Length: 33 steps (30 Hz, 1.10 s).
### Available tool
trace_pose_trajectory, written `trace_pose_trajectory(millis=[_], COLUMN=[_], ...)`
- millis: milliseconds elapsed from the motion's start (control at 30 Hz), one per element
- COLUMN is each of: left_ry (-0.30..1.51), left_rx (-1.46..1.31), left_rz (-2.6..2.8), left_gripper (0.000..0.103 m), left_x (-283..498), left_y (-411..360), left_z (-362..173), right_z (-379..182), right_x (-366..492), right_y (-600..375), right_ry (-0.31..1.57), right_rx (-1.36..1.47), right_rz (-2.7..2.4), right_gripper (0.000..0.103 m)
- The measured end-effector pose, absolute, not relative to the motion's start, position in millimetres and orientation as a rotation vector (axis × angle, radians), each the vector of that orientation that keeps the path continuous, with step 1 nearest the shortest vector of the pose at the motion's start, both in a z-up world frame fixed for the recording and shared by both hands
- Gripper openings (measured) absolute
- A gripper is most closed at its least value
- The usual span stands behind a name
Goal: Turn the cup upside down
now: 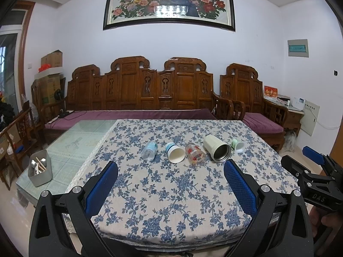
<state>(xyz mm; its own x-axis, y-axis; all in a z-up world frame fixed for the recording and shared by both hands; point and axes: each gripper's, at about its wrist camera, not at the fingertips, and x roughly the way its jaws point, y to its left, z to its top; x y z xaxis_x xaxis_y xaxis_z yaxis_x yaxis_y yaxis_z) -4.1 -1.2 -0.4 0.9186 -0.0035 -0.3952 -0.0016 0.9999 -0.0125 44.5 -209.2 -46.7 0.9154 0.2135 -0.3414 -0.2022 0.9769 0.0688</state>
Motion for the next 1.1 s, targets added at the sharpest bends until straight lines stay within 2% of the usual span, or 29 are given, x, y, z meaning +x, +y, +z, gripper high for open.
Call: trace_pose_trajectory(millis=[867, 1100], left_ry=[0.403, 0.471], left_rx=[-0.011, 0.003], left_rz=[-0.008, -0.041], left_gripper=[0.095, 0.095], left_x=[-4, 16], left_y=[-3, -5], left_z=[2, -12], right_z=[-47, -63], right_x=[45, 59], right_y=[-209, -214], right_ry=[0.357, 0.391], right_rx=[0.032, 0.041], right_rz=[0.213, 0.213], right_gripper=[0.101, 0.101])
